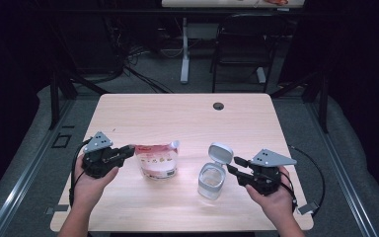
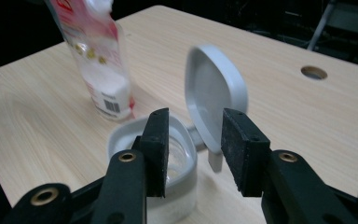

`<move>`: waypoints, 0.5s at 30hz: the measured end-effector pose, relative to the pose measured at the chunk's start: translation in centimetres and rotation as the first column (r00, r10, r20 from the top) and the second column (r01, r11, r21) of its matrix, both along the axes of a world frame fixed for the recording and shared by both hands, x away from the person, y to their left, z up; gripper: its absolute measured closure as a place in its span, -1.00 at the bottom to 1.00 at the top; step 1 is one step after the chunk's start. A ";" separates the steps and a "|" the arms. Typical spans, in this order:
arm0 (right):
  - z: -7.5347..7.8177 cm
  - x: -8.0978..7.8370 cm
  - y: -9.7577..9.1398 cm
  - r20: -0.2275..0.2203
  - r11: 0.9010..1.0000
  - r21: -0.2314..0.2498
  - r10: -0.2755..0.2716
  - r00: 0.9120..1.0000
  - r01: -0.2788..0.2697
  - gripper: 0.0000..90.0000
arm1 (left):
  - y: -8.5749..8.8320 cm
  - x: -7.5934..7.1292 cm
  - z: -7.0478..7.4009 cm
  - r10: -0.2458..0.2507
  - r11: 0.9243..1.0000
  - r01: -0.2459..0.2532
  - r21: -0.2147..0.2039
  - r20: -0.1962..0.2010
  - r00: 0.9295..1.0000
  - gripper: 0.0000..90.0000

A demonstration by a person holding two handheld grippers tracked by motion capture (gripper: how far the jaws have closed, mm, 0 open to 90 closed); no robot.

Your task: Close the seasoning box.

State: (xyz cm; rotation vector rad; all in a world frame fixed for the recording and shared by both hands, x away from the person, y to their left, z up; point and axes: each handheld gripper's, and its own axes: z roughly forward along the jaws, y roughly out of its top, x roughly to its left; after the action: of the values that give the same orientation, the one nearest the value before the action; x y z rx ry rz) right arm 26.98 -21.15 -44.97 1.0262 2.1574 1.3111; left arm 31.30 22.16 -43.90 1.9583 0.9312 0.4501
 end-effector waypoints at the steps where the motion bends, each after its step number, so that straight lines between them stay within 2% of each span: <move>1: 0.4 0.0 0.4 0.007 1.000 0.000 0.009 1.000 -0.009 0.39 | 0.0 0.0 0.0 -0.001 1.000 0.001 0.004 0.003 1.000 0.83; 5: 1.7 0.0 2.0 0.032 0.999 -0.006 0.054 0.998 -0.053 0.39 | 0.1 -0.1 0.0 -0.003 1.000 0.003 0.008 0.007 1.000 0.87; 8: 2.2 0.5 3.0 0.032 0.997 -0.021 0.077 0.997 -0.076 0.39 | 0.2 -0.1 0.0 -0.004 1.000 0.004 0.006 0.006 1.000 0.87; 10: 2.3 1.0 3.6 0.027 0.996 -0.007 0.086 0.996 -0.086 0.39 | 0.2 0.0 0.0 -0.005 1.000 0.005 0.004 0.003 1.000 0.88; 15: 2.1 2.2 5.2 0.009 0.995 -0.024 0.101 0.995 -0.101 0.39 | 0.2 0.0 -0.1 -0.008 1.000 0.008 0.002 0.004 1.000 0.90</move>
State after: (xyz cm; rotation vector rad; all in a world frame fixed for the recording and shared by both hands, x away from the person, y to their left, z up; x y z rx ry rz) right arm 29.20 -16.00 -42.86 0.9103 2.2378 1.3299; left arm 31.34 22.40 -43.95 1.9615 0.9206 0.4510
